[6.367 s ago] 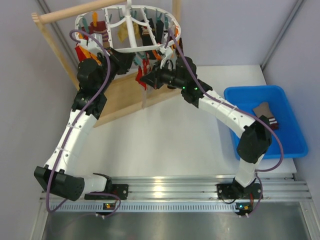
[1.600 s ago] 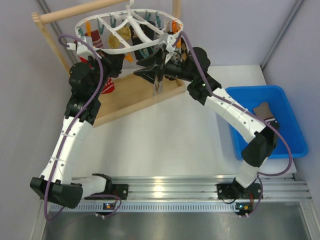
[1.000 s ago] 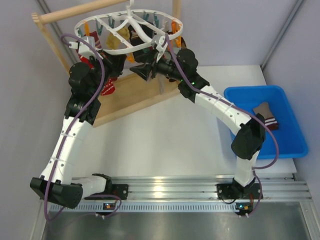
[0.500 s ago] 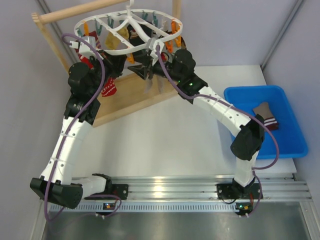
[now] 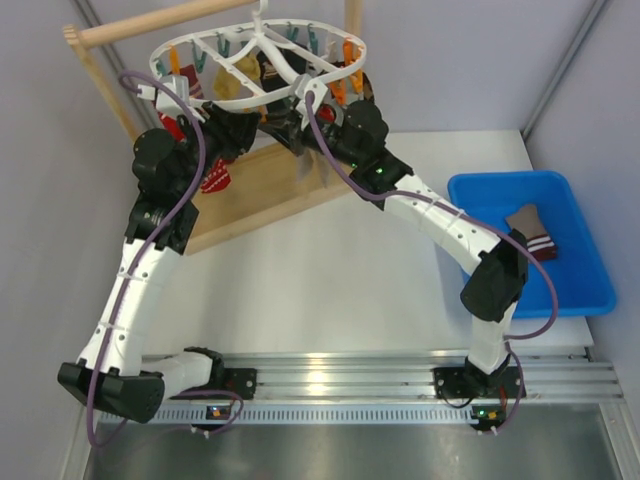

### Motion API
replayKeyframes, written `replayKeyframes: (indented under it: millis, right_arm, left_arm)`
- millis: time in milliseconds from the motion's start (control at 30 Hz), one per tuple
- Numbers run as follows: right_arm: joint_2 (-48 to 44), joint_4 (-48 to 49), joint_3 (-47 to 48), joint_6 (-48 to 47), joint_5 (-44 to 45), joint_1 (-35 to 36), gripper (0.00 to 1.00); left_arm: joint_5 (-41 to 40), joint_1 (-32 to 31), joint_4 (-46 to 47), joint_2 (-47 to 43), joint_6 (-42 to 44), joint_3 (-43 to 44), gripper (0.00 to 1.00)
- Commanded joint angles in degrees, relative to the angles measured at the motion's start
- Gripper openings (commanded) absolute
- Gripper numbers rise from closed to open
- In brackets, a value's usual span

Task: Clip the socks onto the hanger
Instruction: Open the clamp at the hanger.

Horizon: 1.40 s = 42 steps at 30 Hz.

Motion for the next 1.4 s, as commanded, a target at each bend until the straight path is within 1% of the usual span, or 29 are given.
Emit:
replayKeyframes:
  millis: [0, 100, 267, 433, 500, 600, 633, 767, 800, 967, 1033, 1133, 1167, 1200, 1300, 1367]
  right_arm:
    - [-1.4, 1.5, 1.6, -0.2, 2.9, 2.1, 0.0]
    - [-2.4, 1.7, 0.4, -0.9, 4.4, 3.0, 0.0]
    - [-3.3, 1.6, -1.1, -1.7, 6.4, 4.6, 0.0]
    - [-3.6, 1.5, -2.1, -3.7, 8.7, 6.1, 0.0]
    - [-3.7, 1.4, -2.4, -4.5, 10.0, 6.7, 0.0]
    - [-3.7, 1.2, -2.7, -5.4, 11.8, 7.1, 0.0]
    - [-3.7, 1.2, -2.8, -5.6, 12.4, 7.3, 0.0]
    - [-3.6, 0.6, -2.7, -6.2, 14.2, 7.7, 0.0]
    - [-3.6, 0.5, -2.8, -6.2, 14.2, 7.6, 0.0]
    - [-3.5, -0.5, -2.9, -6.2, 14.5, 7.7, 0.0]
    - [-3.5, -0.9, -2.9, -6.2, 14.5, 7.6, 0.0]
    - [-3.6, -0.9, -3.1, -6.2, 14.3, 7.7, 0.0]
    - [-3.6, -0.9, -3.2, -6.1, 14.1, 7.7, 0.0]
    - [-3.5, -1.1, -3.2, -6.1, 14.0, 7.7, 0.0]
    - [-3.4, -1.4, -3.3, -6.0, 13.5, 7.7, 0.0]
    - [-3.4, -1.4, -3.5, -5.8, 13.4, 7.7, 0.0]
  left_arm:
    - [2.4, -0.4, 3.1, -2.2, -2.0, -0.5, 0.47]
    - [1.5, -0.4, 3.2, -1.3, -2.6, 0.4, 0.48]
    - [-4.2, -0.4, 2.3, 1.1, -4.0, 2.4, 0.49]
    - [-5.2, -0.6, 3.2, 2.9, -6.4, 3.8, 0.49]
    - [-6.8, -0.9, 3.2, 3.5, -6.1, 4.4, 0.48]
    - [-9.6, -1.1, 3.2, 3.8, -6.5, 4.9, 0.47]
    - [-11.9, -1.1, 3.1, 3.8, -6.8, 4.9, 0.46]
    - [-13.4, -1.1, 3.2, 3.4, -7.5, 4.6, 0.46]
    - [-13.6, -1.1, 4.8, 3.1, -7.7, 4.6, 0.46]
    - [-13.9, -1.1, 5.6, 2.3, -8.1, 4.3, 0.52]
    - [-13.9, -1.1, 5.9, 2.1, -7.7, 4.3, 0.53]
    - [-13.5, -1.1, 6.8, 1.6, -6.6, 4.3, 0.58]
    - [-13.3, -1.1, 7.5, 1.3, -5.9, 4.1, 0.63]
    - [-13.3, -1.0, 8.9, 1.0, -5.1, 3.8, 0.65]
    - [-13.6, -1.1, 9.9, 0.6, -3.4, 3.8, 0.66]
    - [-14.0, -1.0, 10.0, 0.6, -3.1, 3.9, 0.64]
